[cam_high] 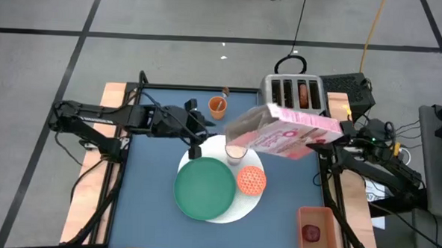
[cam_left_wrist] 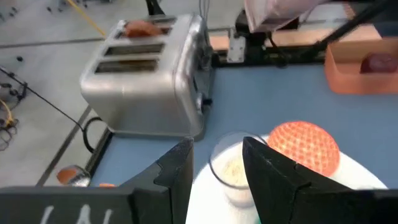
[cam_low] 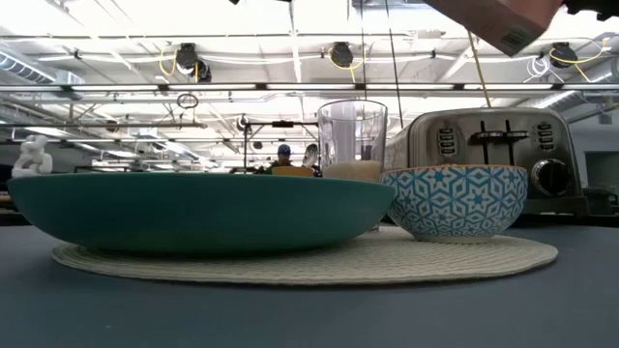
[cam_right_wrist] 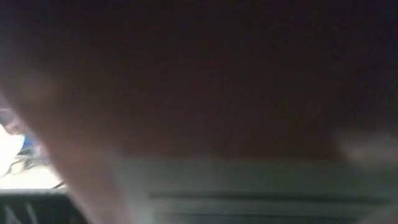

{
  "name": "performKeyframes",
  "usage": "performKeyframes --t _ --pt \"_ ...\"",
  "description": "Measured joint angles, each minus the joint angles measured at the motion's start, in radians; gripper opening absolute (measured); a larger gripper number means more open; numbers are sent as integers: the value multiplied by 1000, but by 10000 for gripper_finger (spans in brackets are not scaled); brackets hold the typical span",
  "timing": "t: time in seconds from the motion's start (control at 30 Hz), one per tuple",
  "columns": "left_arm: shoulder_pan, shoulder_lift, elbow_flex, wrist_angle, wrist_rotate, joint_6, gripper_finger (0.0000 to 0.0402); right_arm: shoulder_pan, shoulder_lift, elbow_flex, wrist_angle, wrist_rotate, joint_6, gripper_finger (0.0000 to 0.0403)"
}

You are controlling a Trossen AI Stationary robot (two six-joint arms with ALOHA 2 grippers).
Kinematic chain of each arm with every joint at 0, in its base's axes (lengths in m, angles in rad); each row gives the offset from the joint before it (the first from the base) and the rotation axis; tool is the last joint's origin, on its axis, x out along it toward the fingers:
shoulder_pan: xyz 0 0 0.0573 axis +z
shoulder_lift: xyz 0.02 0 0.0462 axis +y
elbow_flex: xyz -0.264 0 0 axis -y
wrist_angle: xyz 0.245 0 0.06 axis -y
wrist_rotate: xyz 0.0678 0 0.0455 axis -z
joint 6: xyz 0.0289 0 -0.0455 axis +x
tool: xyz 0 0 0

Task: Arrange a breakfast setting
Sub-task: Pour the cereal into the orange bowl

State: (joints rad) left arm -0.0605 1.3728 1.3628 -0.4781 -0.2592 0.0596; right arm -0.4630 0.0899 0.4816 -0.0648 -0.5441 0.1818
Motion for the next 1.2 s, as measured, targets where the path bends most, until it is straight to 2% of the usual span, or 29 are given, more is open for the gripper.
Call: performKeyframes --t 0.1,0.33,0.5,0.6,0.77,0.97,1.07,1.2 --pt "5 0 -30 64 0 23 145 0 7 0 40 50 -11 233" --pt "53 3 -315 546 144 4 145 0 69 -49 244 76 -11 233" --pt "101 2 -428 830 201 -40 145 0 147 -67 391 81 -11 233" --pt "113 2 -430 846 205 -28 145 0 206 -67 467 82 -11 233" --pt "130 2 -421 843 159 -119 145 0 295 -68 544 77 -11 233" --pt "136 2 -421 841 188 -111 151 0 381 -68 594 77 -11 233" --pt "137 2 -420 841 188 -111 177 0 409 -68 632 77 -11 233" --pt "136 2 -420 841 189 -112 239 0 430 -68 672 77 -11 233"
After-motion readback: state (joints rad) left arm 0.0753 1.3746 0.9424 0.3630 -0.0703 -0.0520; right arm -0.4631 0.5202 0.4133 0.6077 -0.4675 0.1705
